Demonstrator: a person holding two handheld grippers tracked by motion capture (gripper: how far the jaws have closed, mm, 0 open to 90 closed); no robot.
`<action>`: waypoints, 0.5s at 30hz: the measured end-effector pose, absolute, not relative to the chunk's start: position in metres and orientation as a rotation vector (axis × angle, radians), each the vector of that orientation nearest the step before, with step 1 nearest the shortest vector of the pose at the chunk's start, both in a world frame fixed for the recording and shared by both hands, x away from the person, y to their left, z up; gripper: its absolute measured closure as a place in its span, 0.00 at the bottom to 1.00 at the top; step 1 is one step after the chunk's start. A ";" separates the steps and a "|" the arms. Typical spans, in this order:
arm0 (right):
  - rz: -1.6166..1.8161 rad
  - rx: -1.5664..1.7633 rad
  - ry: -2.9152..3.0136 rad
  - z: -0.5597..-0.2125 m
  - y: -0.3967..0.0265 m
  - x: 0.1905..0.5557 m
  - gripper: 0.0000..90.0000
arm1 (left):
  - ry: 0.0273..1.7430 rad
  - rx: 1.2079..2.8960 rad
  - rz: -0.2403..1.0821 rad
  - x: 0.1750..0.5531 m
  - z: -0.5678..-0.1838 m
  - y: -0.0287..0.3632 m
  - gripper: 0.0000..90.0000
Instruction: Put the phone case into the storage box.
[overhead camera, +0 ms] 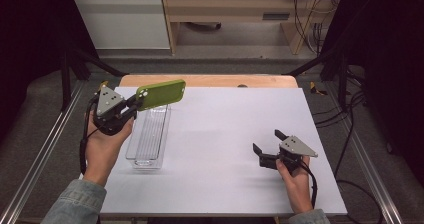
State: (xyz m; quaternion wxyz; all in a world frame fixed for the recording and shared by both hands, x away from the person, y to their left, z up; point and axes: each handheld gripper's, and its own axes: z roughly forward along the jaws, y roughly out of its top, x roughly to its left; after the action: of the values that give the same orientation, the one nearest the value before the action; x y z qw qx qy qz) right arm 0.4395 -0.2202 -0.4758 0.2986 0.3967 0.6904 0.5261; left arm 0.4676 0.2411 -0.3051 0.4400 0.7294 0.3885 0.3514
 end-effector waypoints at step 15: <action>1.414 1.051 1.831 -0.475 -0.221 0.439 0.08 | 0.949 1.833 0.940 0.468 -0.288 0.255 0.88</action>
State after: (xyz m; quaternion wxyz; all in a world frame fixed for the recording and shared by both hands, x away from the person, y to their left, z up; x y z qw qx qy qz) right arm 0.4387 -0.2212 -0.4747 0.2960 0.3951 0.6883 0.5315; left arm 0.4680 0.2548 -0.2876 0.4231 0.7322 0.3792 0.3755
